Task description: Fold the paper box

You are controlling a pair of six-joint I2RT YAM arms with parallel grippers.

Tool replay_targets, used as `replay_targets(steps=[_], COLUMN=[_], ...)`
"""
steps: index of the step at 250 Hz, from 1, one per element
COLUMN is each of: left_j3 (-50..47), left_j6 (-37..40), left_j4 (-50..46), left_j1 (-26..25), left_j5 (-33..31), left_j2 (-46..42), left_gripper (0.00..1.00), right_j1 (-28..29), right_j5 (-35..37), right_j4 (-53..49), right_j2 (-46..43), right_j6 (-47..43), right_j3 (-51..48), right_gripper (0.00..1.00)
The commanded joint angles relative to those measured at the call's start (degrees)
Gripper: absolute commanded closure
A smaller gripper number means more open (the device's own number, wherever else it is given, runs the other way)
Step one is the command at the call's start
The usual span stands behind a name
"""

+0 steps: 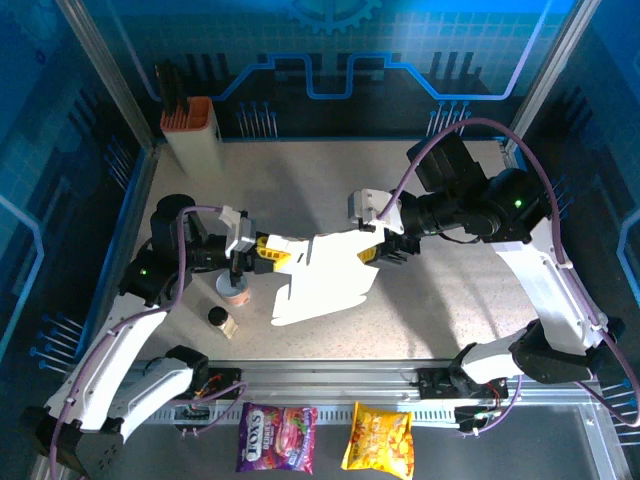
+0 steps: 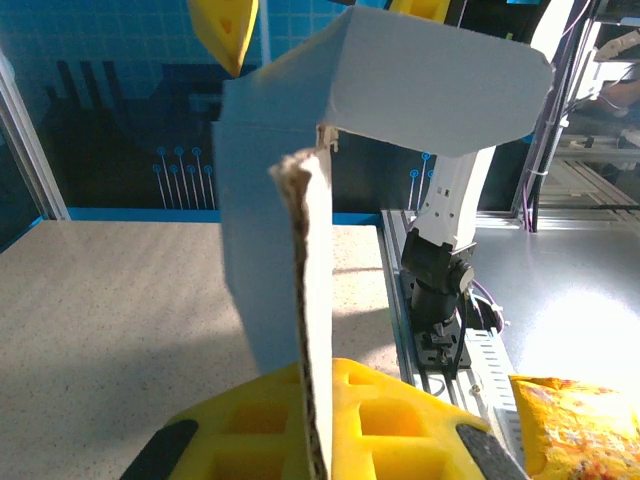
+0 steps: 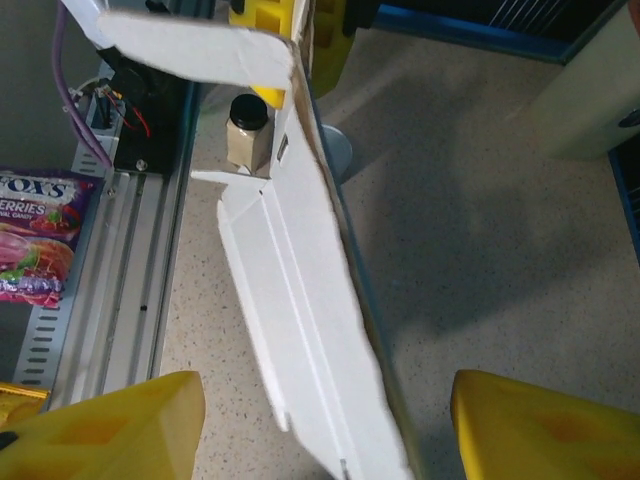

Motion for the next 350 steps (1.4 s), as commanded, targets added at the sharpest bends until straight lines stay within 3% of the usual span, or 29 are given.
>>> replay_targets(steps=[1, 35, 121, 200, 250, 291, 322, 350], left_j3=[-0.64, -0.64, -0.78, -1.05, -1.26, -1.49, -2.52, -3.11], left_j6=[3.7, 4.69, 5.88, 6.32, 6.43, 6.65, 4.4, 0.05], left_j4=[-0.38, -0.36, -0.44, -0.38, -0.38, -0.04, 2.97, 6.81], left_j1=[-0.69, -0.96, -1.54, -1.84, -2.09, -2.06, -2.03, -2.03], left_j5=[3.3, 3.33, 3.16, 2.73, 2.52, -0.4, -6.14, -13.0], left_j2=[-1.01, -1.29, -1.39, -1.29, -1.25, -1.58, -2.64, -4.07], left_gripper=[1.0, 1.0, 1.0, 1.0, 1.0, 1.0, 0.71, 0.58], right_j1=[0.99, 1.73, 4.89, 5.48, 5.81, 5.83, 5.79, 4.99], right_j5=[2.51, 1.96, 2.62, 3.97, 4.04, 4.02, 4.62, 4.86], right_j4=[-2.62, -4.9, -10.37, -10.06, -10.61, -10.82, -10.22, -7.68], right_j2=[0.69, 1.97, 3.79, 2.37, 2.81, 3.0, 2.69, 1.79], right_j6=[-0.57, -0.56, 2.96, 3.89, 4.0, 3.93, 4.59, 6.5], right_j3=[1.6, 3.36, 2.66, 0.61, 1.17, 1.77, 1.4, -0.23], right_gripper=[0.33, 0.36, 0.63, 0.72, 0.84, 1.0, 1.0, 1.0])
